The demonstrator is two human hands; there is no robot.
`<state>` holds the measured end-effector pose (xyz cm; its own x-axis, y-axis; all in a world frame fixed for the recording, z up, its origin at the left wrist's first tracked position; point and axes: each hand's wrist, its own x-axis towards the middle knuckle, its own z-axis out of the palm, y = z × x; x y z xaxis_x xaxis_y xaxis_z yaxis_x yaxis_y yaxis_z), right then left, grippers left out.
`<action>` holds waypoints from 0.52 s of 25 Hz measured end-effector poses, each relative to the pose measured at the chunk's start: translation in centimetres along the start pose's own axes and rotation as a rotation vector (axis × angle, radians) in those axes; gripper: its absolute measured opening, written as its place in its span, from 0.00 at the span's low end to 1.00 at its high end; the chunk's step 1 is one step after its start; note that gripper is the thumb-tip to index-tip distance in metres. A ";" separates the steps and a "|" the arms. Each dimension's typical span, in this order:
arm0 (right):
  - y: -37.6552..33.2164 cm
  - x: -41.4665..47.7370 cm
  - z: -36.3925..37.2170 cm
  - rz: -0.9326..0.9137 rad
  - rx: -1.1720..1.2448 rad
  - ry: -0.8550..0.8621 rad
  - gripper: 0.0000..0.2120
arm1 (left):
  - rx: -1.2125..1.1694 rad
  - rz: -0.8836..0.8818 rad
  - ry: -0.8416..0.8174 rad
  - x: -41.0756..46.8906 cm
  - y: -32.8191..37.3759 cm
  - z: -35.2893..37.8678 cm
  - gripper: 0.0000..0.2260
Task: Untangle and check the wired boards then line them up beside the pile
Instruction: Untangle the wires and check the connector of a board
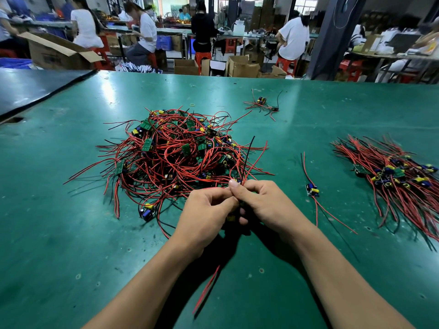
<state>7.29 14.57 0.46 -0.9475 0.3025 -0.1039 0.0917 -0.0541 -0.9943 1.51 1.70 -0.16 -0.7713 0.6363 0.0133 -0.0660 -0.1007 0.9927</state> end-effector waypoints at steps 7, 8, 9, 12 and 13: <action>-0.5 1.1 -0.6 -0.008 0.073 0.278 0.21 | -0.018 -0.056 -0.098 -0.2 0.3 -0.3 0.05; -0.9 1.2 -1.0 0.011 0.207 0.314 0.23 | -0.002 -0.058 -0.123 -0.3 0.3 -0.3 0.05; -1.3 1.3 -1.5 0.038 0.383 0.338 0.25 | 0.016 -0.059 -0.145 -0.4 0.4 -0.3 0.05; -2.0 1.2 -2.5 0.092 0.776 0.273 0.26 | 0.055 -0.043 -0.164 -0.4 0.4 -0.3 0.05; -2.0 1.1 -2.5 0.095 0.843 0.225 0.25 | 0.053 -0.038 -0.156 -0.3 0.4 -0.3 0.05</action>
<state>6.80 17.35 2.30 -0.8564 0.4366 -0.2758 -0.1738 -0.7466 -0.6422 1.56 1.23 0.21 -0.6613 0.7501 -0.0099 -0.0565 -0.0367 0.9977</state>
